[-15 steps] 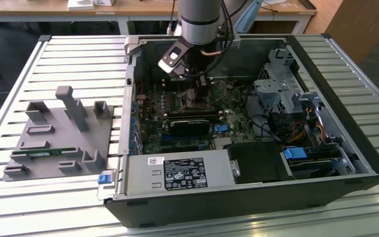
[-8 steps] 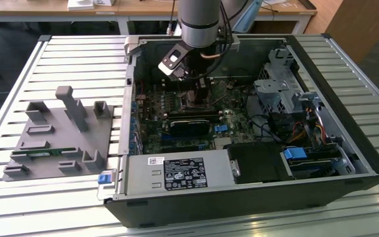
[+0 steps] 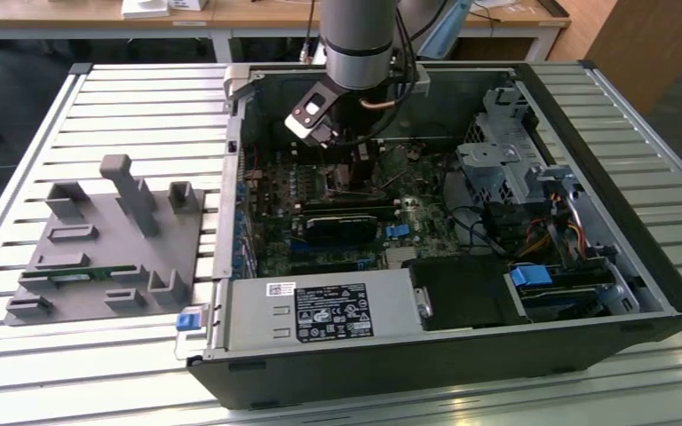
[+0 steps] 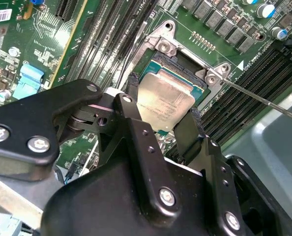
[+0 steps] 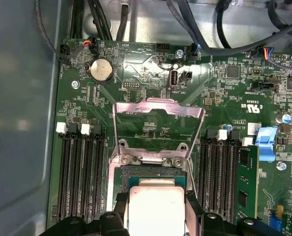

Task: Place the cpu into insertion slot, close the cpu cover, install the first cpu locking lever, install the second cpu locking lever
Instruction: 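Place the cpu into insertion slot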

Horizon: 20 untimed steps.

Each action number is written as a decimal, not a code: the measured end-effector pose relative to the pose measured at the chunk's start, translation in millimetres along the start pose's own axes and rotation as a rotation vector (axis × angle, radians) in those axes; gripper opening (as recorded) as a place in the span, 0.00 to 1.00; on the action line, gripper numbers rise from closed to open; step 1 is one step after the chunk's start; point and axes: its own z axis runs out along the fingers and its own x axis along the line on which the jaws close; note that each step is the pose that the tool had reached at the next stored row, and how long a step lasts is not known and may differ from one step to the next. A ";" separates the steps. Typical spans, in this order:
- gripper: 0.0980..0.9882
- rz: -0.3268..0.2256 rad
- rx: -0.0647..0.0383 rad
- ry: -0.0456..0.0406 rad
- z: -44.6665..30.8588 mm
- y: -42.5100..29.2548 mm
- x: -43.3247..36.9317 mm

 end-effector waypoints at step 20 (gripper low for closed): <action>0.50 0.013 0.005 -0.0006 11.3 1.1 4.3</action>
